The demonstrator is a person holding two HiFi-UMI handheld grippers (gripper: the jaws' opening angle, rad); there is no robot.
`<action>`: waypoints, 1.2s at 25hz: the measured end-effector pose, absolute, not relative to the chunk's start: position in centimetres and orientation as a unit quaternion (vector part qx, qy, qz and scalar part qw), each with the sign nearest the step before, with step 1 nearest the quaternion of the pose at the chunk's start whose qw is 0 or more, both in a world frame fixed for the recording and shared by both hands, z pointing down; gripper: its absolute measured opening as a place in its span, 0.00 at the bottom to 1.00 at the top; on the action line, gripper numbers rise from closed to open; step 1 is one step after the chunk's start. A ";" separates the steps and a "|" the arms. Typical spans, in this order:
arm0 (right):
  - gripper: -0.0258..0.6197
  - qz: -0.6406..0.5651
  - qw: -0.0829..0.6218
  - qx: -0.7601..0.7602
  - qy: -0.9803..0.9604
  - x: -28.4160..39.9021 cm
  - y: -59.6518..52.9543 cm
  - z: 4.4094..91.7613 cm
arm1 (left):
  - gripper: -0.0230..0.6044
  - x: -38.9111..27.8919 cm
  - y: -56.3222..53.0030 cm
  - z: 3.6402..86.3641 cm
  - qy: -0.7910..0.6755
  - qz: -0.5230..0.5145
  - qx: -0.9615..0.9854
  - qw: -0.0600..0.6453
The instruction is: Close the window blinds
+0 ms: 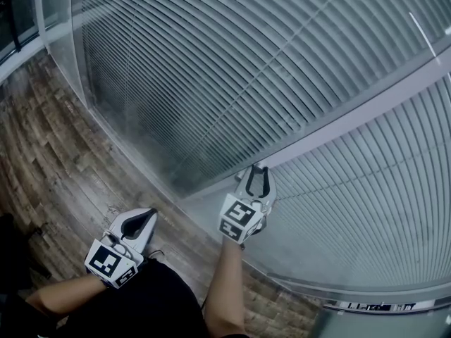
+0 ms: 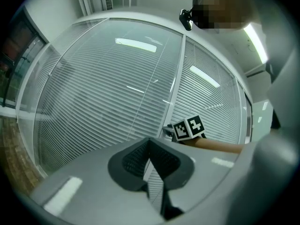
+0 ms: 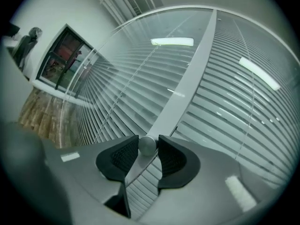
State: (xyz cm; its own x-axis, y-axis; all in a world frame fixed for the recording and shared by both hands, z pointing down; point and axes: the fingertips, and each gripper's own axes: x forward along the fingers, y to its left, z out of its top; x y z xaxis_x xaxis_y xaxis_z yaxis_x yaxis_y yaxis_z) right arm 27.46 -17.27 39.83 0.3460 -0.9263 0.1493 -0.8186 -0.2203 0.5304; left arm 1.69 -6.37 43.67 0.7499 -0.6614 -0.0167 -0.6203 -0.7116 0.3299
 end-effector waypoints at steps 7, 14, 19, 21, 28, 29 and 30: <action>0.25 -0.046 0.178 0.799 -0.572 27.7 -17.0 39.5 | 0.04 1.5 -6.5 43.8 -0.348 -0.067 0.922 0.157; 0.25 0.011 0.077 0.813 -0.578 28.3 -16.9 39.4 | 0.04 1.9 -6.7 43.9 -0.342 -0.066 0.924 0.157; 0.24 0.041 0.029 0.814 -0.578 28.6 -16.9 39.5 | 0.04 2.3 -6.9 43.8 -0.337 -0.067 0.926 0.156; 0.24 0.059 0.003 0.813 -0.579 28.7 -16.9 39.4 | 0.04 2.5 -7.0 43.7 -0.335 -0.067 0.927 0.155; 0.24 0.116 -0.073 0.805 -0.577 29.0 -16.7 39.3 | 0.04 2.6 -7.2 43.8 -0.331 -0.069 0.927 0.159; 0.24 0.121 -0.082 0.804 -0.577 29.0 -16.6 39.3 | 0.04 2.7 -7.1 43.7 -0.330 -0.069 0.928 0.160; 0.24 0.128 -0.093 0.802 -0.577 29.0 -16.6 39.2 | 0.04 2.7 -7.1 43.6 -0.330 -0.070 0.928 0.160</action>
State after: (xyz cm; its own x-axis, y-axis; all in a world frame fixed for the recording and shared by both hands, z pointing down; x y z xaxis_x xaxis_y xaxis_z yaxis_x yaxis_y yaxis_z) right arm 29.03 -16.56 39.22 0.3022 -0.9482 0.0977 -0.9007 -0.3176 -0.2964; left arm 2.70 -7.12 43.62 0.7726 -0.6344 -0.0239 -0.5900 -0.7314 0.3422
